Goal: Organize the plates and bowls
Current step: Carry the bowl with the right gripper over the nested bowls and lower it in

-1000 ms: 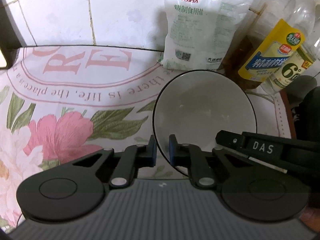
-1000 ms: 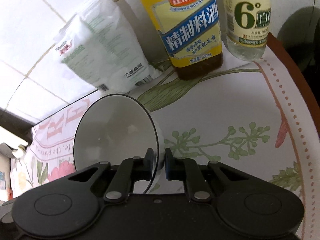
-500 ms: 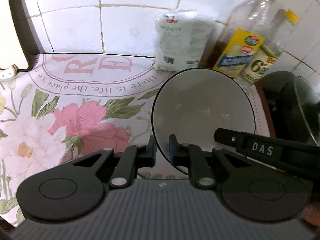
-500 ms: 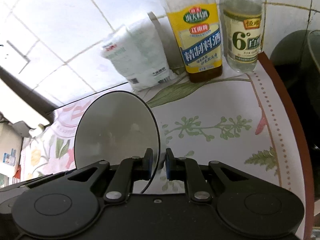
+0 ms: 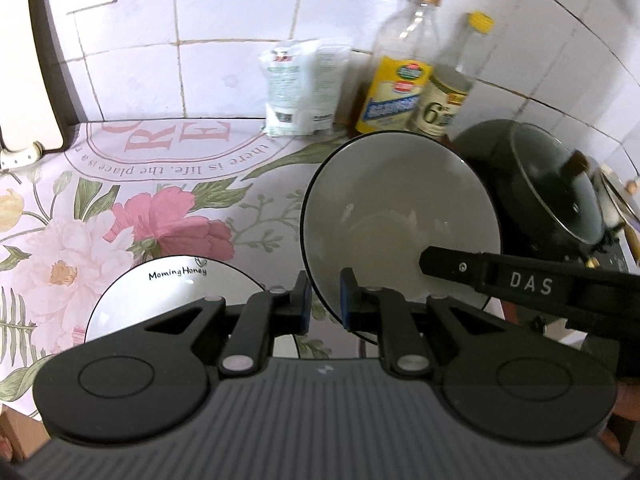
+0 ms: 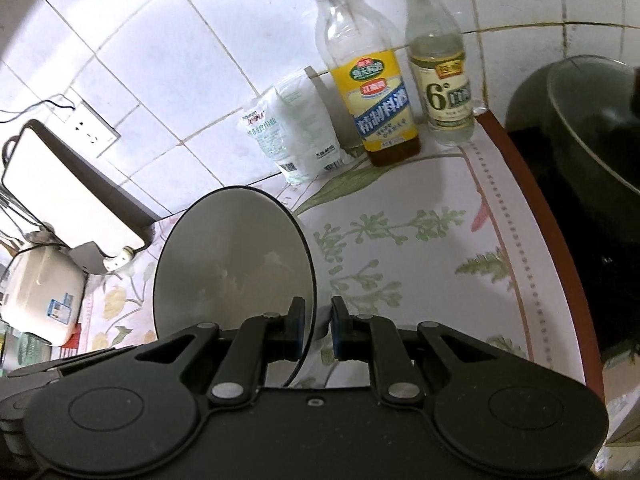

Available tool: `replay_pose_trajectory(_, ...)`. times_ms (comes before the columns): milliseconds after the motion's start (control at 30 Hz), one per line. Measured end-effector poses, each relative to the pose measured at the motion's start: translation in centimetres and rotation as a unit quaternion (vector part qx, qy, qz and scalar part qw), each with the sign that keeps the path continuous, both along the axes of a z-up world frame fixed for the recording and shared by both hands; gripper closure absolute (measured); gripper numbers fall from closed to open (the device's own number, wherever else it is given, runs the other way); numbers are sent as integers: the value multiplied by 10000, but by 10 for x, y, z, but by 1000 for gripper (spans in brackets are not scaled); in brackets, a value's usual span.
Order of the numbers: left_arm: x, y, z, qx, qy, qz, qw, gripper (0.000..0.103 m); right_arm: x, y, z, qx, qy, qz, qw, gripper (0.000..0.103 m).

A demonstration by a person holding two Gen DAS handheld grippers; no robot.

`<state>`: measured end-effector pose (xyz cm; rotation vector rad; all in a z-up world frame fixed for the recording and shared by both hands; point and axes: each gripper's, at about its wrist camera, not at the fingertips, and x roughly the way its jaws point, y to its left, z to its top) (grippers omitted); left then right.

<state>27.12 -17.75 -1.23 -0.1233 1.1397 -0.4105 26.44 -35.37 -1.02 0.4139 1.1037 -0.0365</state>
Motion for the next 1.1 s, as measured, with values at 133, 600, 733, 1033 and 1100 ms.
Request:
replay_pose_trajectory(133,-17,-4,9,-37,-76,-128,9999,90,-21,-5,8,16,-97,-75,9999,86)
replay_pose_trajectory(600,-56,-29,19,-80,-92,-428,9990,90,-76,-28,15,144,-130,-335,9993,85)
replay_pose_trajectory(733,-60,-34,11,-88,24,-444,9990,91,-87,-32,10,86,-142,-422,9990,85)
replay_pose_trajectory(1033,-60,-37,-4,-82,181,-399,9990,92,-95,-34,0,-102,-265,-399,9988,85)
replay_pose_trajectory(1100,-59,-37,-7,-90,198,-387,9990,92,-95,-34,-3,-104,-273,-401,9988,85)
